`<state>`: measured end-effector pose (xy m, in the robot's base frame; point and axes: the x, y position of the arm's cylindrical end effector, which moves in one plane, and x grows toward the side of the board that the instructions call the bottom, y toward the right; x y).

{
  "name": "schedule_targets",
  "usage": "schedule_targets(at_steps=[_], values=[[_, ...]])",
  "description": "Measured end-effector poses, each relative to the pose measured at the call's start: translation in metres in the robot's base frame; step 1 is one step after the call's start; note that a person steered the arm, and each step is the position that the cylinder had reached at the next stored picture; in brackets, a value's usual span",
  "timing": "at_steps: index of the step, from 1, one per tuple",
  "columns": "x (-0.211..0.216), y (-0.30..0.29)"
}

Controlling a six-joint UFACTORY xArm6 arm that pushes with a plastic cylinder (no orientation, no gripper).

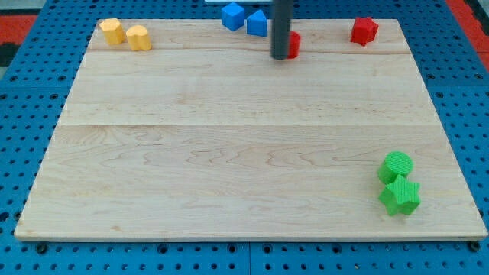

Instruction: Move red circle to the bottom left of the red star

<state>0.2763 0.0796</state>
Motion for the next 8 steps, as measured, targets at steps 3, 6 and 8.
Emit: schedule_targets(at_steps=[3,6,8], values=[[-0.028,0.037],[-0.02,0.055],[-0.009,0.061]])
